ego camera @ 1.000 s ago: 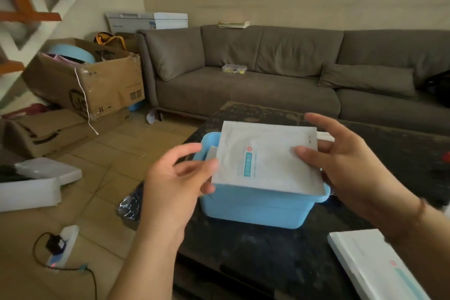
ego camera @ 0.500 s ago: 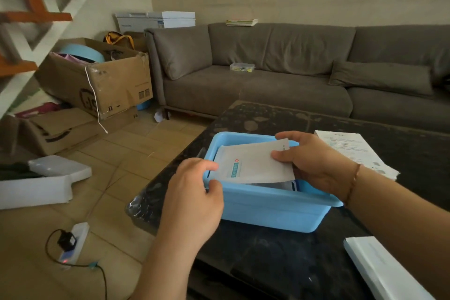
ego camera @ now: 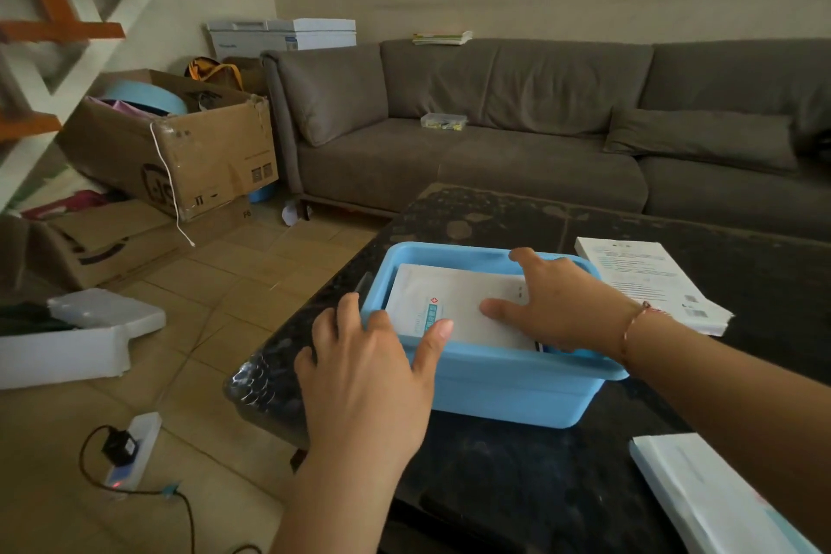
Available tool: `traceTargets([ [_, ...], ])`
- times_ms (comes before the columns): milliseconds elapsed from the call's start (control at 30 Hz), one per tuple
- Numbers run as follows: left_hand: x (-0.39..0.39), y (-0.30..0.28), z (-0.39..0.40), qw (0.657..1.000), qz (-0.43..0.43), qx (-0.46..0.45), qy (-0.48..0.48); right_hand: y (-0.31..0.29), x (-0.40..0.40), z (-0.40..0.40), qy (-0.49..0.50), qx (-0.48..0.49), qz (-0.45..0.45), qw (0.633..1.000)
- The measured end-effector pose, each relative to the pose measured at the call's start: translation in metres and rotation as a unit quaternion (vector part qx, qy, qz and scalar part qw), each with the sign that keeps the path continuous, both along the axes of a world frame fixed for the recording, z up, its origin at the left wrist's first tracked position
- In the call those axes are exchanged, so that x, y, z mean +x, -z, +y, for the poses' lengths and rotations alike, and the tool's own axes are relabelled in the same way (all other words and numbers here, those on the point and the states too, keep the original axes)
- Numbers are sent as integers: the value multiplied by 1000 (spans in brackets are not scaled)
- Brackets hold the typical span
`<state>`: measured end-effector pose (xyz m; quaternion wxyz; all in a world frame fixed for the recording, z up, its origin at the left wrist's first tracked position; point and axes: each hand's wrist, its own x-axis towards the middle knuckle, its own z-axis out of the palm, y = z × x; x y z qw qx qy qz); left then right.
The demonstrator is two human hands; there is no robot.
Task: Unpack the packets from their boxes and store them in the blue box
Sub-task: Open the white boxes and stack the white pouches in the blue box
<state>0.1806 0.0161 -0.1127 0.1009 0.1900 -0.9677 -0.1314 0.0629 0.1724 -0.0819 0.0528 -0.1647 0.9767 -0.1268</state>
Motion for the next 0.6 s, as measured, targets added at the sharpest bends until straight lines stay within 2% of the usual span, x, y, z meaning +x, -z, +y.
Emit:
traceTargets([
  [400, -10, 8, 3, 1000, 17, -13, -11, 4, -2, 4, -49, -29, -64, 996],
  [600, -10, 6, 2, 999, 31, 2, 23, 6, -7, 2, -52, -20, -70, 996],
])
